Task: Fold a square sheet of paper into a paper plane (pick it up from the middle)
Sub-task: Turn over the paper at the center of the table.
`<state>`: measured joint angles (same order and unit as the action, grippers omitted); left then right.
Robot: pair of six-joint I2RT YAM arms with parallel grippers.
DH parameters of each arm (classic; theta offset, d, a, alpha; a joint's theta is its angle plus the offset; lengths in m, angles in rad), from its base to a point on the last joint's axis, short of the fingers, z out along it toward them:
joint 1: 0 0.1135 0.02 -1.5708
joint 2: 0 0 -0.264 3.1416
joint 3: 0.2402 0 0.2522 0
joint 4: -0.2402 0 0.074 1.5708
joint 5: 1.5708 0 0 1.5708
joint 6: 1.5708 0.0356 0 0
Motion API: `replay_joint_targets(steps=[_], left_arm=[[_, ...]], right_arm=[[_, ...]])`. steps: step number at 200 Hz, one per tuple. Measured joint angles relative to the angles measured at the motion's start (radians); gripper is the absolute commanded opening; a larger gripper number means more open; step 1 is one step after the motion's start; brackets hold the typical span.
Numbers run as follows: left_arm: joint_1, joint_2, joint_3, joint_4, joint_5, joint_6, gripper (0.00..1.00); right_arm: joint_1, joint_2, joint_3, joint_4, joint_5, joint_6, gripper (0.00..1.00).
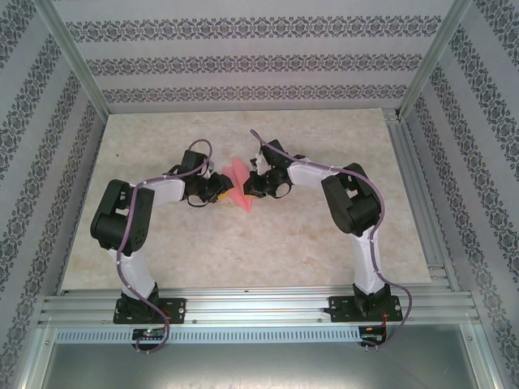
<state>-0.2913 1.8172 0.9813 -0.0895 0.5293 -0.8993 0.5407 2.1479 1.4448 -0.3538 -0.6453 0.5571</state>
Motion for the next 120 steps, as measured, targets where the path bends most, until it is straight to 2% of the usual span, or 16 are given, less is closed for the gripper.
replay_joint_targets(steps=[21,47,85,120], left_arm=[[0.000,-0.089,-0.088,0.052,-0.007,-0.015,0.56],[-0.012,-0.156,-0.189,0.135,0.002,-0.031,0.60],[-0.069,-0.172,-0.315,0.286,0.058,-0.098,0.62],[-0.104,-0.200,-0.346,0.378,0.091,-0.126,0.60]], right_arm=[[-0.003,-0.052,-0.059,0.060,-0.024,0.050,0.02],[-0.011,-0.098,-0.095,0.134,-0.047,0.104,0.04],[-0.013,-0.106,-0.126,0.204,-0.061,0.153,0.04],[-0.013,-0.106,-0.130,0.211,-0.061,0.160,0.05]])
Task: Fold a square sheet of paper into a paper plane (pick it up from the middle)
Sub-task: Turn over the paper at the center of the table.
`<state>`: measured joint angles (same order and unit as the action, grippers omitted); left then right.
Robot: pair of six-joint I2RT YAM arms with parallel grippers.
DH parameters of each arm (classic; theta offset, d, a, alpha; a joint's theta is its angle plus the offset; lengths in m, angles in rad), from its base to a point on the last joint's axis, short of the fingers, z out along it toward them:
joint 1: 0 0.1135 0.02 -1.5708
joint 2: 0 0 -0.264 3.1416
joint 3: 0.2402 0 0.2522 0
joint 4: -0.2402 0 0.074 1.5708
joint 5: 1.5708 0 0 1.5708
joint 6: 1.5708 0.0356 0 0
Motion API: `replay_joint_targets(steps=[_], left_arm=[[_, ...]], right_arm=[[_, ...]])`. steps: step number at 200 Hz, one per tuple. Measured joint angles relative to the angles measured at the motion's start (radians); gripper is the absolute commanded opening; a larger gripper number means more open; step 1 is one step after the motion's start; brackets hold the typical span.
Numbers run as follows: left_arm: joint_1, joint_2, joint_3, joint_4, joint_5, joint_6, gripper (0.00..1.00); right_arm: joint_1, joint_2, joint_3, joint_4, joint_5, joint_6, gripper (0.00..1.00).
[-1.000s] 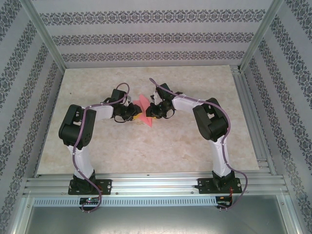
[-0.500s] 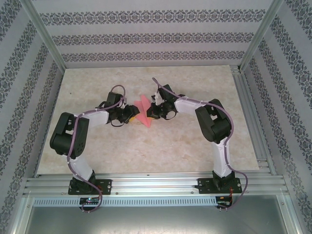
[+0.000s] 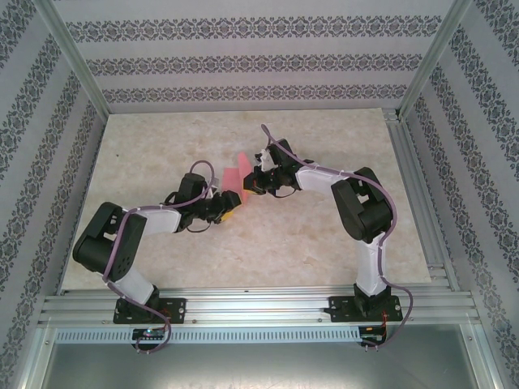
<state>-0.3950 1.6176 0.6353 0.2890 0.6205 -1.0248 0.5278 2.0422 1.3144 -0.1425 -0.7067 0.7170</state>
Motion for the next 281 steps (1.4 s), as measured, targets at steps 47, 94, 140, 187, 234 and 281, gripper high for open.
replay_joint_targets(steps=[47,94,140,187,234,281], left_arm=[[0.000,0.042,0.009,0.089,0.027,-0.005,0.45],[-0.001,0.115,0.021,0.135,0.061,-0.006,0.37],[-0.007,0.159,0.049,0.180,0.084,-0.006,0.29],[-0.007,0.165,0.063,0.185,0.086,-0.006,0.30],[-0.007,0.165,0.063,0.185,0.082,-0.007,0.46],[-0.007,0.165,0.053,0.237,0.091,-0.029,0.45]], right_arm=[[0.000,0.000,0.000,0.002,-0.002,0.000,0.05],[0.000,0.000,0.000,0.001,-0.003,0.000,0.05],[0.000,0.001,0.000,0.001,-0.003,0.000,0.05],[0.000,0.001,0.001,0.001,-0.003,0.000,0.06],[0.000,0.002,0.002,0.001,-0.003,-0.001,0.06],[-0.002,0.011,0.011,0.001,-0.003,0.000,0.06]])
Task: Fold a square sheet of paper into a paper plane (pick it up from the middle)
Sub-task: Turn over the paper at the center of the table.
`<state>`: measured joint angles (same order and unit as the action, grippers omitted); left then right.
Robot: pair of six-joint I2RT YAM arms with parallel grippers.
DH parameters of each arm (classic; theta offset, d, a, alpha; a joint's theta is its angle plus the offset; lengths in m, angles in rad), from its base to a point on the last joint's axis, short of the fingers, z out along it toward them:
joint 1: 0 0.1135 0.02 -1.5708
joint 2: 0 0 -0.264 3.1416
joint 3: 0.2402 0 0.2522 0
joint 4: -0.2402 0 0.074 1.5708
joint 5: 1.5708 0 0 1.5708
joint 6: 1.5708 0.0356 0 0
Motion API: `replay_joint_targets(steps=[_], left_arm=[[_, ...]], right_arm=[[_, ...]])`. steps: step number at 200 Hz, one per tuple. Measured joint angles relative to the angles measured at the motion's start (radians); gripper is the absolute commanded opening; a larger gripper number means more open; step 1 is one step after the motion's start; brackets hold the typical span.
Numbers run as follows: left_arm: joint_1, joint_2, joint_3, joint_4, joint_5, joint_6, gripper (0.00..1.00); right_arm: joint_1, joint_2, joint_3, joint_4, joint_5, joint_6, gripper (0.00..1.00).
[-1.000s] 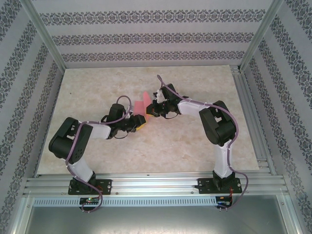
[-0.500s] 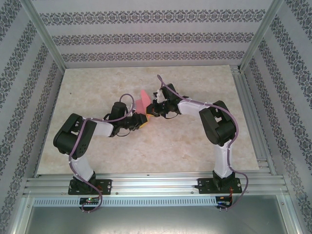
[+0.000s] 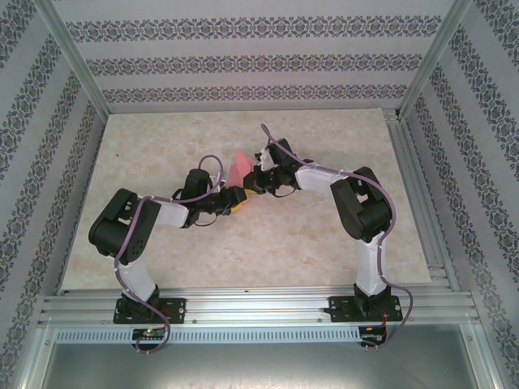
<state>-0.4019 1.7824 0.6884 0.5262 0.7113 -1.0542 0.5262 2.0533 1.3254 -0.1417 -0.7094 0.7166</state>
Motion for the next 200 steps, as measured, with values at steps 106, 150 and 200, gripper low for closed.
replay_joint_targets(steps=[106,150,200], left_arm=[[0.000,0.048,-0.019,0.060,0.018,-0.043,0.28],[0.000,0.049,-0.019,0.080,0.022,-0.052,0.22],[0.000,0.049,-0.019,0.080,0.024,-0.055,0.12]], right_arm=[[-0.012,0.005,0.000,0.003,-0.011,0.000,0.06],[-0.012,0.007,0.000,0.004,-0.011,0.000,0.07],[-0.014,0.007,0.000,0.004,-0.012,0.000,0.13]])
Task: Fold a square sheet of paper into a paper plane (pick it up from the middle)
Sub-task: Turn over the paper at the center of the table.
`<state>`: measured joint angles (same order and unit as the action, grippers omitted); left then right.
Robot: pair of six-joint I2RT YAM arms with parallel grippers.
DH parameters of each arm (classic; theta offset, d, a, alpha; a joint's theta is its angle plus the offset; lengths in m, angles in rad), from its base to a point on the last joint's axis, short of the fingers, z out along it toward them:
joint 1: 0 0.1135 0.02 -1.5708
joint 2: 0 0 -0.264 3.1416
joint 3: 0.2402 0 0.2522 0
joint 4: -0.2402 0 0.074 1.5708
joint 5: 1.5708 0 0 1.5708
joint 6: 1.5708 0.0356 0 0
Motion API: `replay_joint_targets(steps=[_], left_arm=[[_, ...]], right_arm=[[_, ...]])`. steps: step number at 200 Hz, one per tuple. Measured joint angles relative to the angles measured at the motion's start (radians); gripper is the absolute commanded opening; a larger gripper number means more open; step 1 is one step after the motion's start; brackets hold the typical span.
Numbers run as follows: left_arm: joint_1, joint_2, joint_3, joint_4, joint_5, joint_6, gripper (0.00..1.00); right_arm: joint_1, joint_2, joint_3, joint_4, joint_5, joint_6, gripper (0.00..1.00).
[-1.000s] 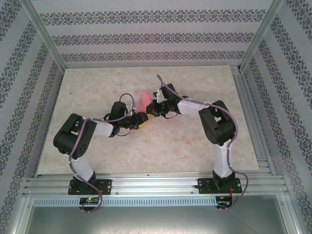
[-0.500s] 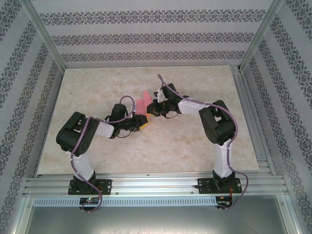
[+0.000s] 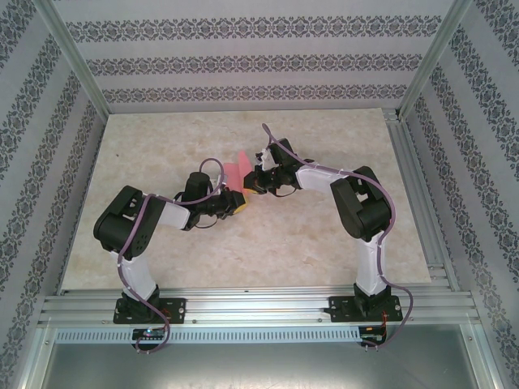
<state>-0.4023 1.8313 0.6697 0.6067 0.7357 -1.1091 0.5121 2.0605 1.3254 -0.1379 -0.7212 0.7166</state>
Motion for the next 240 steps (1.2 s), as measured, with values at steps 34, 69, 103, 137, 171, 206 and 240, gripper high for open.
replay_joint_targets(steps=[34,69,103,137,171,206,240], left_arm=[[0.000,0.000,0.001,-0.003,-0.003,0.005,0.05],[0.000,-0.020,0.014,-0.108,-0.040,0.063,0.00],[-0.009,-0.115,0.142,-0.465,-0.154,0.252,0.00],[-0.079,-0.206,0.398,-0.897,-0.453,0.469,0.00],[-0.222,-0.201,0.620,-1.266,-0.846,0.617,0.00],[-0.364,-0.093,0.745,-1.546,-1.188,0.670,0.00],[-0.500,0.077,0.810,-1.751,-1.435,0.674,0.00]], right_arm=[[-0.011,0.000,0.000,-0.001,-0.006,-0.003,0.28],[-0.033,-0.011,-0.008,-0.021,0.011,-0.016,0.36],[-0.089,-0.146,-0.077,-0.100,0.079,-0.065,0.37],[-0.174,-0.349,-0.172,-0.167,0.169,-0.123,0.37],[-0.261,-0.503,-0.266,-0.242,0.256,-0.171,0.40],[-0.311,-0.600,-0.320,-0.320,0.326,-0.215,0.40],[-0.352,-0.686,-0.367,-0.355,0.358,-0.238,0.40]])
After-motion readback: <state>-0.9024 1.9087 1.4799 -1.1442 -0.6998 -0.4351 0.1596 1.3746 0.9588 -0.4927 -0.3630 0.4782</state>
